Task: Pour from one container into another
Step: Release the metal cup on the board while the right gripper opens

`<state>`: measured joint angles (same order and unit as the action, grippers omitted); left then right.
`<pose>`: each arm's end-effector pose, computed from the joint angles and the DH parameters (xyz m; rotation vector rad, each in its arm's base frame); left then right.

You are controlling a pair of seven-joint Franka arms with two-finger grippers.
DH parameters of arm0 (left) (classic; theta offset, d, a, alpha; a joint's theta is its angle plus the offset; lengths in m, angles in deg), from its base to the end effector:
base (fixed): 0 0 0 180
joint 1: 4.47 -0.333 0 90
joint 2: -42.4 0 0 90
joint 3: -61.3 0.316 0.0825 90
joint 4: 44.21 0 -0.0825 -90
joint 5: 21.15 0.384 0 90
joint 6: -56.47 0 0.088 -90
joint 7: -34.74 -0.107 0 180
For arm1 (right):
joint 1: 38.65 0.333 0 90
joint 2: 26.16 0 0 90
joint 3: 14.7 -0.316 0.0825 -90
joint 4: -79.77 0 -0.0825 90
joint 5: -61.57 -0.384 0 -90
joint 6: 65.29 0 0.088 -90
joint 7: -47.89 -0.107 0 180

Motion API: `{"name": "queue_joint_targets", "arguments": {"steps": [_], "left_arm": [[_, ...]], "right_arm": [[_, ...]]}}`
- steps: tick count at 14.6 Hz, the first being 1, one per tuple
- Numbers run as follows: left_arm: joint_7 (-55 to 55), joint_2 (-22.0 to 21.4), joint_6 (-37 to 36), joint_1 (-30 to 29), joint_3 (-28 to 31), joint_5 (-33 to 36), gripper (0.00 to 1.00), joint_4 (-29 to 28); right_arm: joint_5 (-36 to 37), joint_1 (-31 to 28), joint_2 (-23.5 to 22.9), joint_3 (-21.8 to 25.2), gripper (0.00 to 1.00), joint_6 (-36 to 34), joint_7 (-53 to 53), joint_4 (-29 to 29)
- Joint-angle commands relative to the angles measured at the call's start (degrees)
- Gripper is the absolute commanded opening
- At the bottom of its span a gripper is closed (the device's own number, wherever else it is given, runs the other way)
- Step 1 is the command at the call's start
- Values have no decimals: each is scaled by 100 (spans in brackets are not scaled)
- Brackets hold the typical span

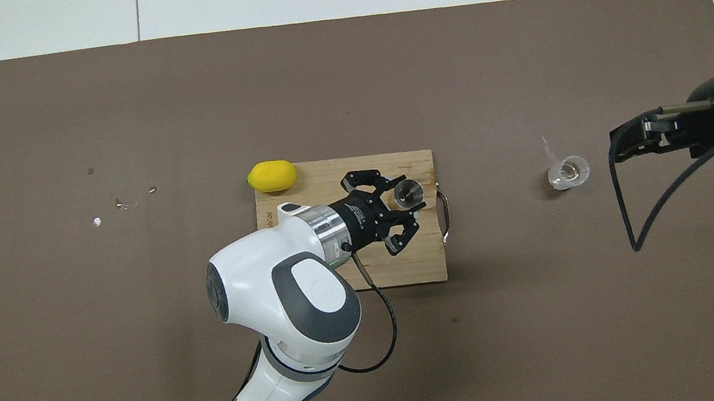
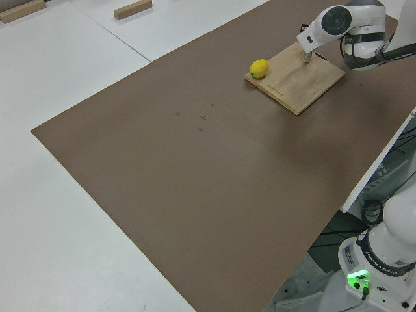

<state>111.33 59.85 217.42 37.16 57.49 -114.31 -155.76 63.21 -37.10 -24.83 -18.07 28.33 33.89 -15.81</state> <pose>0.4730 -0.4085 0.3478 1.2110 1.9319 -0.7225 0.5492 0.0447 0.5967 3.1007 -0.2432 -0.0093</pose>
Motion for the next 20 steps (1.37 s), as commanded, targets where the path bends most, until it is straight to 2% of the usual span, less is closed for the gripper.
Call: {"name": "queue_joint_targets", "arguments": {"steps": [1,4,7,9,12,17,20], "left_arm": [[40,39,199,188,91,34,100,19],[58,-48,156,127,91,200,100,142],[111,-338,-396,-22,100,954,100,195],[67,-540,-836,-312,108,1430,100,186],[58,-856,-961,-742,144,2097,100,134],[67,-1015,-1180,-1551,144,4213,100,370],[58,-1033,-1225,-1903,161,5558,100,520]], "right_arm": [[-129,-128,25,3,96,227,-470,-198],[-129,-199,-27,3,95,482,-1041,-338],[-295,-409,-194,3,95,701,-1622,-426],[-559,-620,-203,3,95,1052,-2096,-689],[-858,-735,-492,3,95,1291,-2729,-822],[-1693,-1156,-1160,11,96,1580,-3582,-883],[-2060,-1279,-1407,3,97,1923,-3960,-954]]}}
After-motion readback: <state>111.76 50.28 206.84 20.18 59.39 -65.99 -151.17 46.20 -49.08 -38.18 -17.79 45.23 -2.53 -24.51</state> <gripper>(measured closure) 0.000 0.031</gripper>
